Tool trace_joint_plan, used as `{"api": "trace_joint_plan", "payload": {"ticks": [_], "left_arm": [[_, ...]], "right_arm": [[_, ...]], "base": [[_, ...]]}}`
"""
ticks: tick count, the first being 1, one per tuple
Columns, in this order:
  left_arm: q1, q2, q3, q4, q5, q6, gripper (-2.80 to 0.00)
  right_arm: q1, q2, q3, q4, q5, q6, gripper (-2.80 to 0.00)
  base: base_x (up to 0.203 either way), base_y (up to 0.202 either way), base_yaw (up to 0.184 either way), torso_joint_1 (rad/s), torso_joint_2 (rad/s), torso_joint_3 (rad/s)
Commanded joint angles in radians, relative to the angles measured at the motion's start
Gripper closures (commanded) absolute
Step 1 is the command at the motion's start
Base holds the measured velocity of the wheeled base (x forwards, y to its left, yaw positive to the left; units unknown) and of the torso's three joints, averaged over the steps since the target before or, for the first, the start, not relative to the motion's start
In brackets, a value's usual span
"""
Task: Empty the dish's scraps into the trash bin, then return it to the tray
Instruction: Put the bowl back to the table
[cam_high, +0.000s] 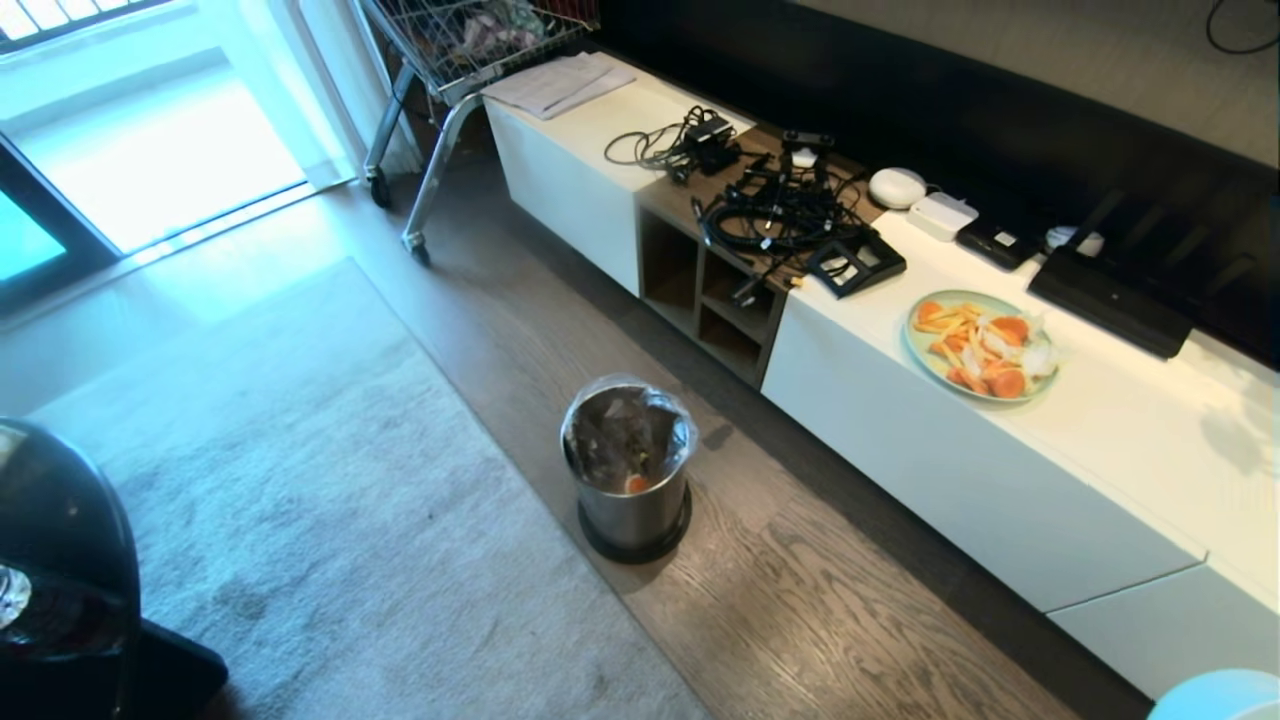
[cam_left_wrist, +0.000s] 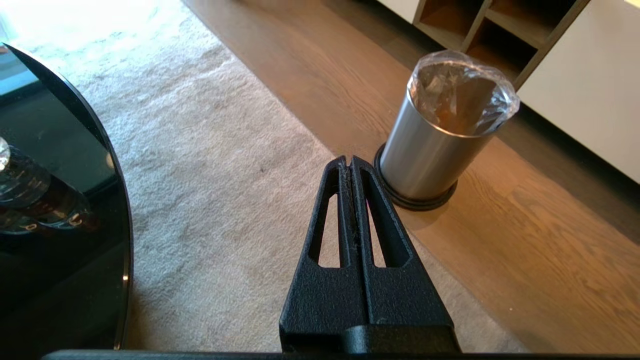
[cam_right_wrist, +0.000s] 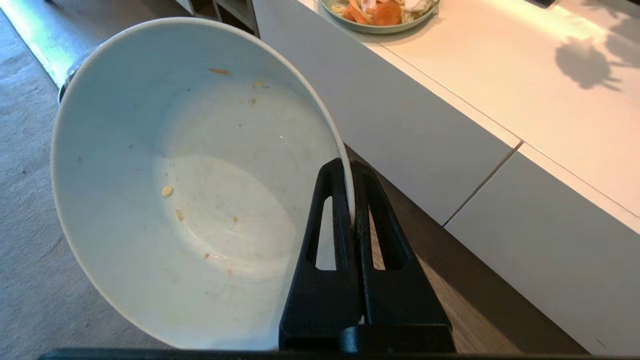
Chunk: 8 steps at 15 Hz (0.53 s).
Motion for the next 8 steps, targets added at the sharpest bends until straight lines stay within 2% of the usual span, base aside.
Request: {"api": "trace_joint_plan", "payload": {"ticks": [1,8], "left_arm": [[0.000,0.000,0.000,-0.001,0.001,0.000,0.00],[0.000,0.000,0.000,-0.001,0.001,-0.001,0.00]], "right_arm": [[0.000,0.002,0.000,-0.001,0.000,0.000,0.00],[0.000,0.000,0.000,-0.001,0.001,0.000,0.00]], "base": [[0.000,0.000,0.000,0.002,0.00,0.195],[0.000,0.000,0.000,0.003,0.00,0.202]]}}
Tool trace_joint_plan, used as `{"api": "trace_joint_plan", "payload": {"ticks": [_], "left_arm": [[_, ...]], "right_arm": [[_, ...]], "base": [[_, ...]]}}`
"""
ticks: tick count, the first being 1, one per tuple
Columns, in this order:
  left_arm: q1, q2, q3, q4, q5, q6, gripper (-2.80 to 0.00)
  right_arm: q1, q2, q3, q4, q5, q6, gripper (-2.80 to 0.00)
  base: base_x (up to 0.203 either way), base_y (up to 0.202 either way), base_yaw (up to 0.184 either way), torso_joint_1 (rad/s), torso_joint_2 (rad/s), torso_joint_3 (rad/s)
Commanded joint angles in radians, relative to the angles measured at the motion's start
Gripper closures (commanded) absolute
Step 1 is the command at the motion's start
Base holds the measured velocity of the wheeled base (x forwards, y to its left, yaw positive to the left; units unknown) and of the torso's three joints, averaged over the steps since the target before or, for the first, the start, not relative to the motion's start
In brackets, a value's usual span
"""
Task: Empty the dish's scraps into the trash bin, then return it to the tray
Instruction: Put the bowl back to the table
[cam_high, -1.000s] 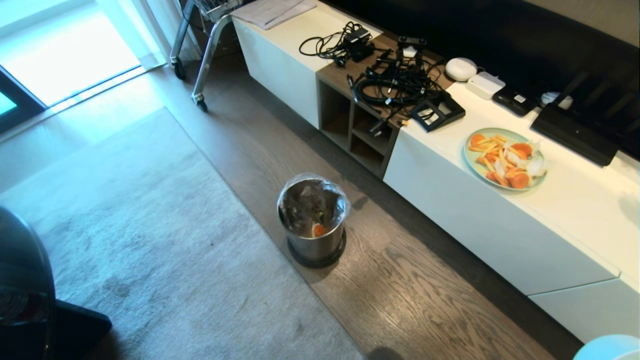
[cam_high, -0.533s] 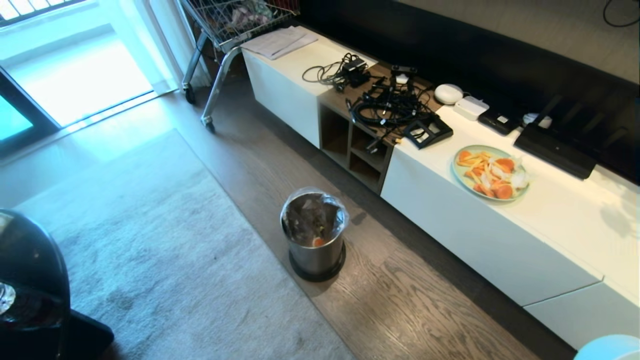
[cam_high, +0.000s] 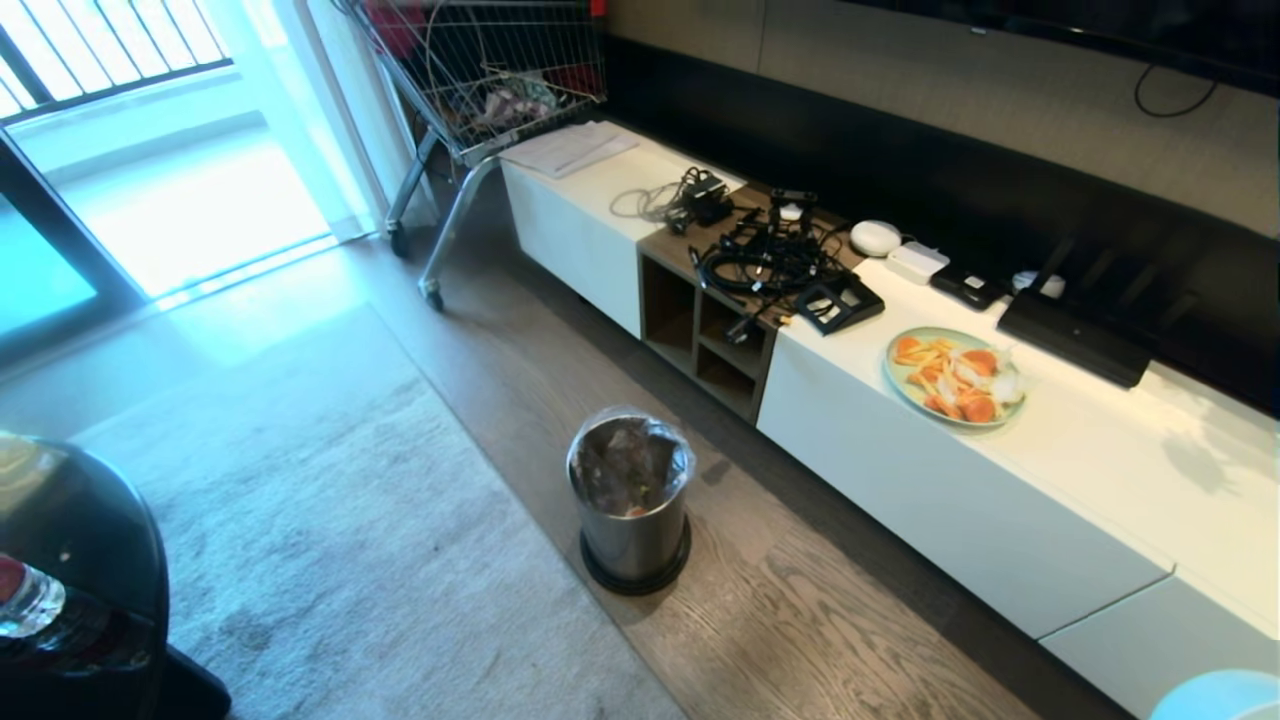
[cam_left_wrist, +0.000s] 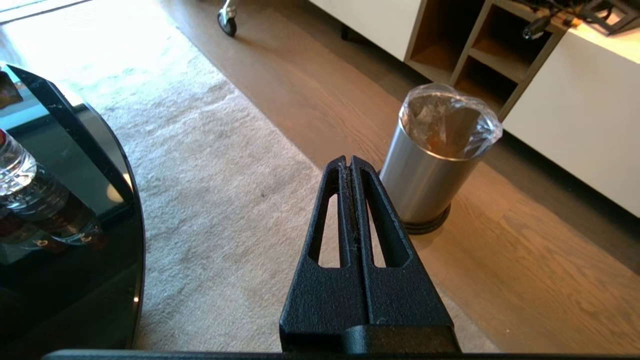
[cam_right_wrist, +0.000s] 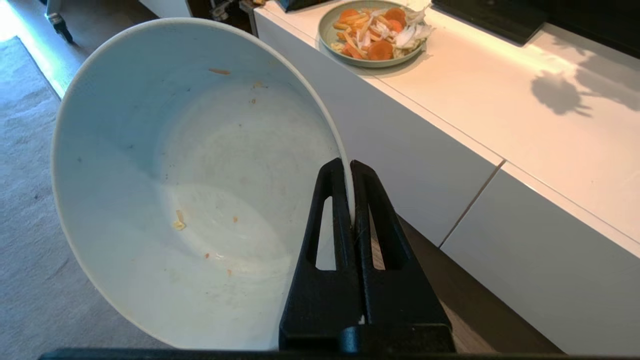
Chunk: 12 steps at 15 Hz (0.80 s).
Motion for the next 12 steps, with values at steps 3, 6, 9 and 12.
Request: {"api": "trace_joint_plan", "payload": {"ticks": [3,6,9,12], "left_arm": [[0.000,0.000,0.000,0.000,-0.001,-0.001,0.00],[0.000,0.000,0.000,0.000,0.001,-0.001,0.00],[0.000,0.000,0.000,0.000,0.001,-0.001,0.00],[0.000,0.000,0.000,0.000,0.001,-0.001,0.00]], "right_arm": [[0.000,0.001,0.000,0.000,0.000,0.000,0.00],[0.000,0.001,0.000,0.000,0.001,0.000,0.00],[0.000,0.002,0.000,0.000,0.000,0.000,0.00],[0.000,0.002,0.000,0.000,-0.001,0.000,0.00]], "base": [[0.000,0.000,0.000,0.002,0.00,0.203],[0.000,0.000,0.000,0.003,0.00,0.206],[0.000,0.000,0.000,0.004,0.00,0.207],[0.000,0.000,0.000,-0.001,0.00,0.092]]}}
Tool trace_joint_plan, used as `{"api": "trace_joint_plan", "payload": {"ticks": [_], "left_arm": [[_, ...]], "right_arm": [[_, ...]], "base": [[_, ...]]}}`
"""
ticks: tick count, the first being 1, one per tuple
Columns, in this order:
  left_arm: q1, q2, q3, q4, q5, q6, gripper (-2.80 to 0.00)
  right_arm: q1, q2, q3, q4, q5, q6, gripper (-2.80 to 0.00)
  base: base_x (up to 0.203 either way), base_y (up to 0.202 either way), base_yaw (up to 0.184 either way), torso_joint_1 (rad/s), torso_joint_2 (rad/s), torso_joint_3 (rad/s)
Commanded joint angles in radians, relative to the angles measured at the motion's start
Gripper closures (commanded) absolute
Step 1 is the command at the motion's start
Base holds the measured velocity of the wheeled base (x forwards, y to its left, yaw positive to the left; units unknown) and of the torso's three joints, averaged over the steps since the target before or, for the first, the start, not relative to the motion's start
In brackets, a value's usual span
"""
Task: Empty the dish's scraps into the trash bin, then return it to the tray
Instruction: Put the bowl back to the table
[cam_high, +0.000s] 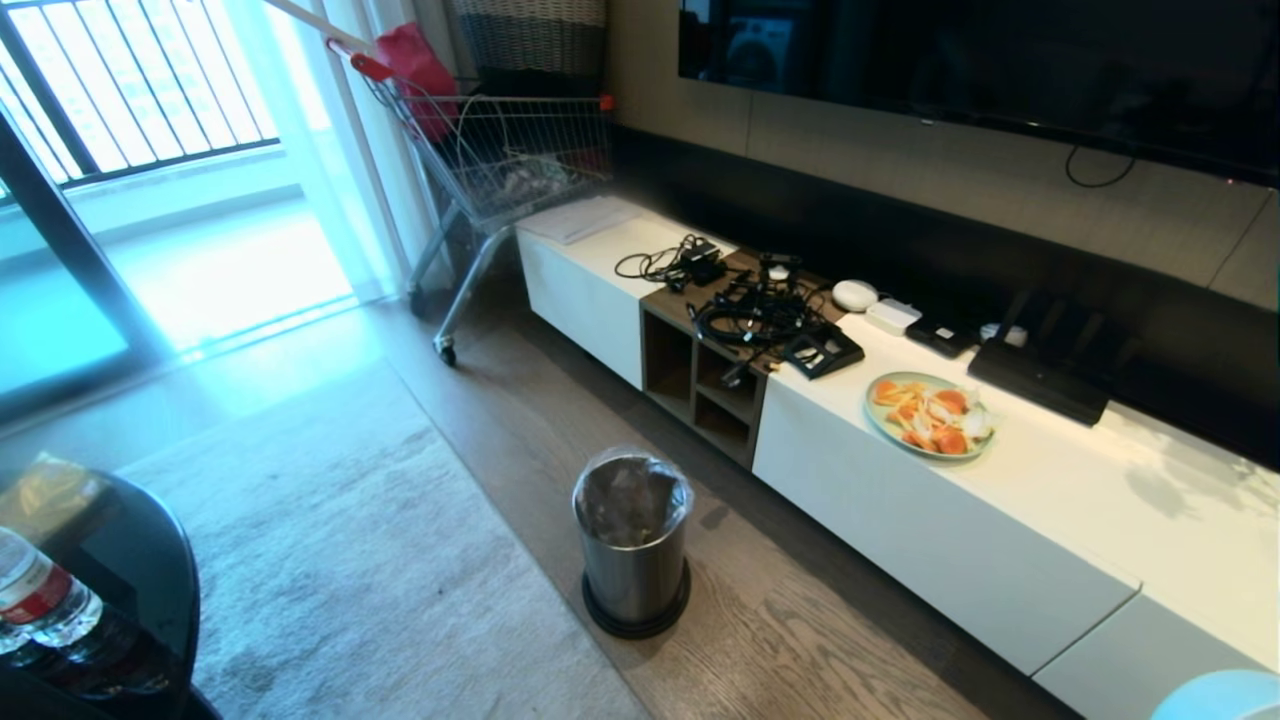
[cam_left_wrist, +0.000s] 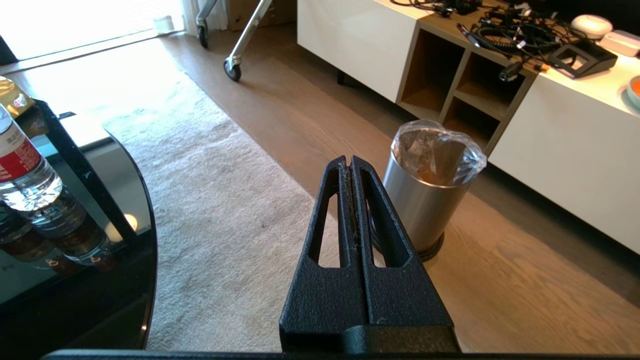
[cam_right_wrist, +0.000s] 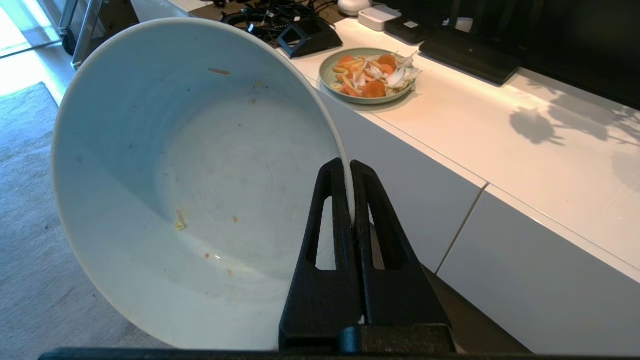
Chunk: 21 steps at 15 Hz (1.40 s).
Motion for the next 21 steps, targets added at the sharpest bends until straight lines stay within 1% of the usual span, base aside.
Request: {"api": "trace_joint_plan", "payload": {"ticks": [1,7,21], "left_arm": [[0.000,0.000,0.000,0.000,0.001,-0.001,0.00],[0.000,0.000,0.000,0.000,-0.001,0.000,0.00],[0.000,0.000,0.000,0.000,-0.001,0.002,0.00]], "right_arm": [[0.000,0.000,0.000,-0.001,0.001,0.000,0.00],[0.000,0.001,0.000,-0.001,0.000,0.000,0.00],[0.000,0.002,0.000,-0.001,-0.001,0.000,0.00]], "base": [[0.000,0.000,0.000,0.000,0.00,0.000],[0.000,0.000,0.000,0.003,0.00,0.038],[0.000,0.000,0.000,0.000,0.00,0.000]]}}
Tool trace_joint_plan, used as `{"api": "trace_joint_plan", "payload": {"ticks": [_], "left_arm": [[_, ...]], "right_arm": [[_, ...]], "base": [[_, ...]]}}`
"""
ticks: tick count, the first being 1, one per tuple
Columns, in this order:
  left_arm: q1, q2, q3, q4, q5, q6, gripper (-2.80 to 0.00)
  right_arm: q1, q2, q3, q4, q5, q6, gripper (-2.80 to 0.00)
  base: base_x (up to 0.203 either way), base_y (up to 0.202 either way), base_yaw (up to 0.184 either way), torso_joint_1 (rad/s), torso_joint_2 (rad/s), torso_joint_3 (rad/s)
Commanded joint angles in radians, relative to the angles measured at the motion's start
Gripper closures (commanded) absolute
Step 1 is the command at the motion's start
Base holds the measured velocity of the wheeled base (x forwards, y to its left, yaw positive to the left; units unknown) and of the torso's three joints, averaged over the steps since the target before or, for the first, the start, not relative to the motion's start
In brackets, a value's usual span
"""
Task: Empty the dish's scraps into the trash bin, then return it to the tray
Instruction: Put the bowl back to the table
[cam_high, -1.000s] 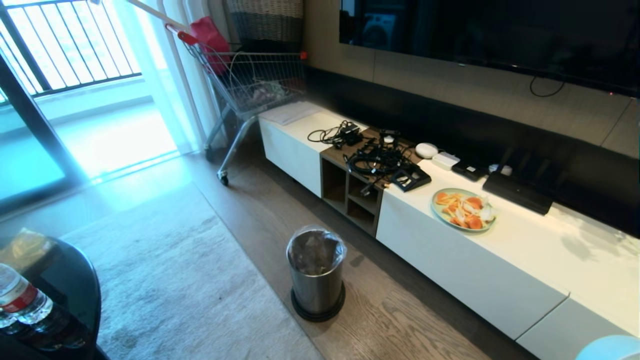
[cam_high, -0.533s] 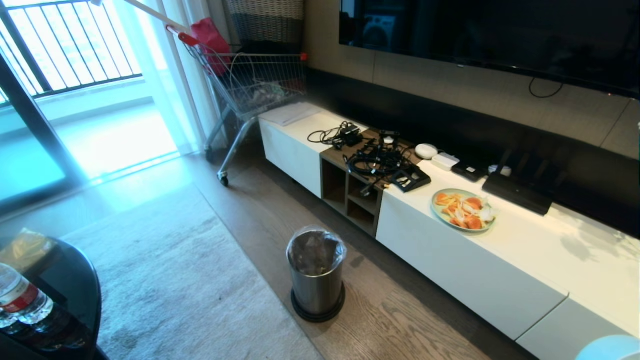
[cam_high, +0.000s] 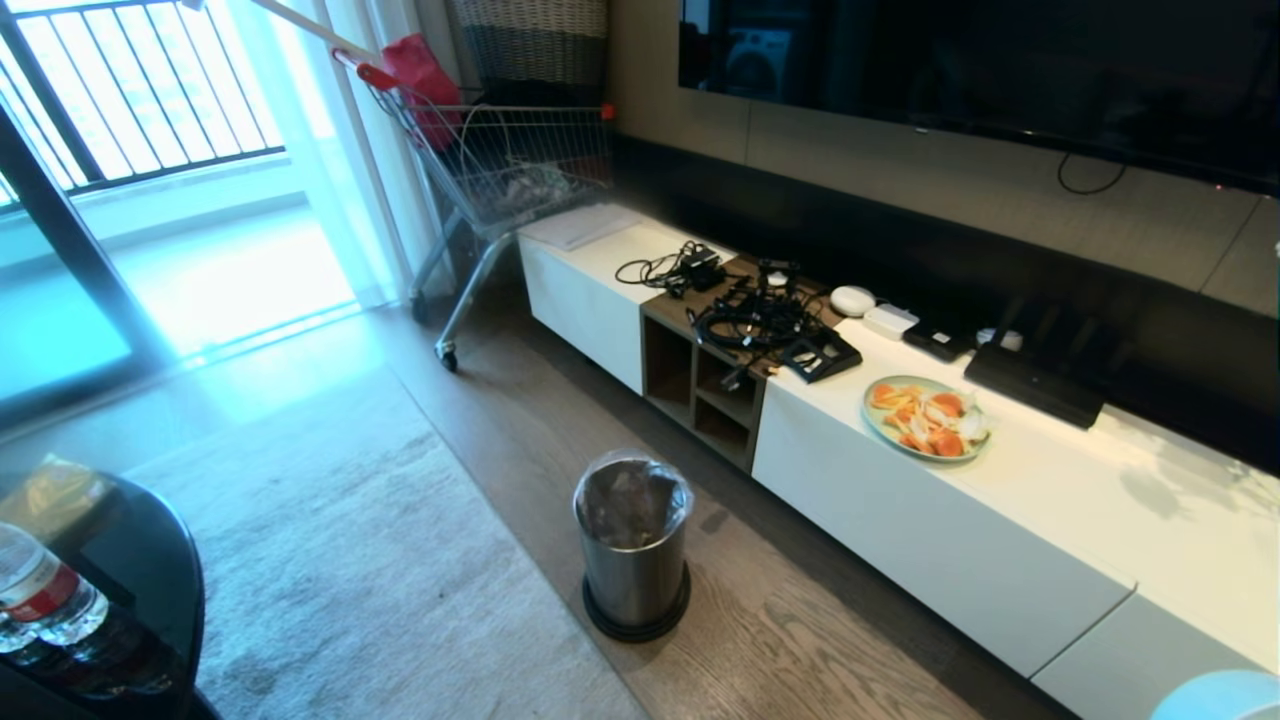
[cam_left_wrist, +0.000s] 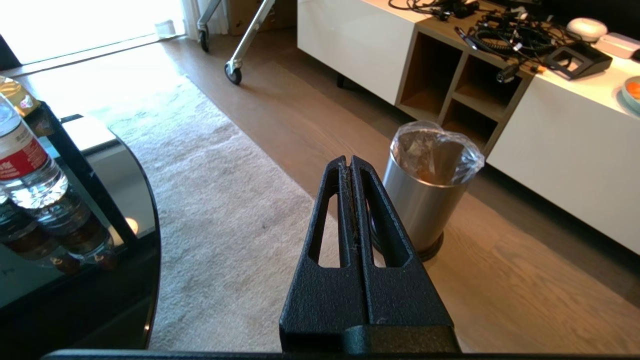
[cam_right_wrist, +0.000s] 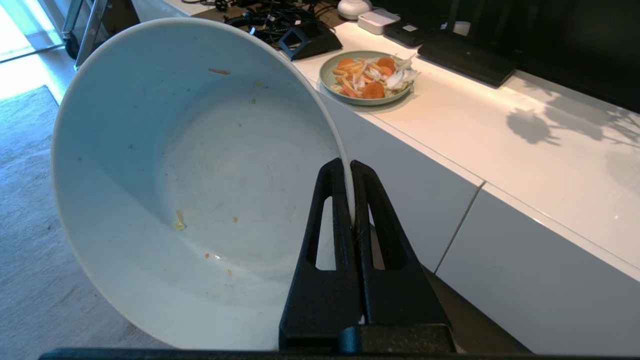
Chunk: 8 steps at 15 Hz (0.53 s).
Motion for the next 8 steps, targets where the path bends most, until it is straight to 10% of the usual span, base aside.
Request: {"api": "trace_joint_plan", "payload": {"ticks": [1,8], "left_arm": [[0.000,0.000,0.000,0.000,0.000,-0.001,0.00],[0.000,0.000,0.000,0.000,0.000,-0.002,0.00]], "right_arm": [[0.000,0.002,0.000,-0.001,0.001,0.000,0.00],[0.000,0.000,0.000,-0.001,0.000,0.000,0.00]], "base": [[-0.129,0.000,0.002,0.009,0.00,0.002],[-0.186,0.000,-0.002,0.001,0.00,0.005]]}}
